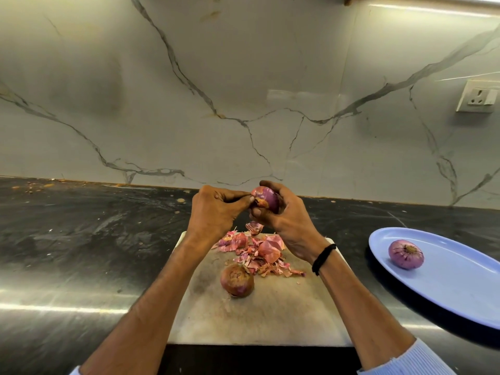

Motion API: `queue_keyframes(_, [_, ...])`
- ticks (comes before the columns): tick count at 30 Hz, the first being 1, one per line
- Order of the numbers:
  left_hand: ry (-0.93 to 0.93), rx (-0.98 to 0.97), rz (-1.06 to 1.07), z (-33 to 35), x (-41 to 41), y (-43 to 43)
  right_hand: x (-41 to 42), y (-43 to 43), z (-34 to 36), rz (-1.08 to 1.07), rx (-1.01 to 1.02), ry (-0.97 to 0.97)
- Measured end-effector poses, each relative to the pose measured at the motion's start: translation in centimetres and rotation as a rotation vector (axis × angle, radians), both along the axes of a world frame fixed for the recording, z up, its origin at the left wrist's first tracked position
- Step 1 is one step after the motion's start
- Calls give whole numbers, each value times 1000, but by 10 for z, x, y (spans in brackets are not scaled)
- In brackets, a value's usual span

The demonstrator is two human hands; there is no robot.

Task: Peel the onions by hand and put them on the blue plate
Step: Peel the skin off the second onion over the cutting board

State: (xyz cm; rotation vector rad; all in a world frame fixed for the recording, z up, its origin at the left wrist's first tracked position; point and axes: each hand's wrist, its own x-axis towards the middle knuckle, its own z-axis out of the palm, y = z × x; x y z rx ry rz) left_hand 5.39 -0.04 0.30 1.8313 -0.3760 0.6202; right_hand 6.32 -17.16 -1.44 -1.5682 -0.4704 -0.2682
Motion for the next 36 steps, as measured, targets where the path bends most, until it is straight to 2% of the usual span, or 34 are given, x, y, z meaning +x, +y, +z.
queue_keyframes(14, [-121,113,77,-1,-10,-9,-2,-4,3,-8,-46,-22])
queue_keyframes(36, [-124,192,107,-4,-10,-11,-4,-4,3,-10,-115,-79])
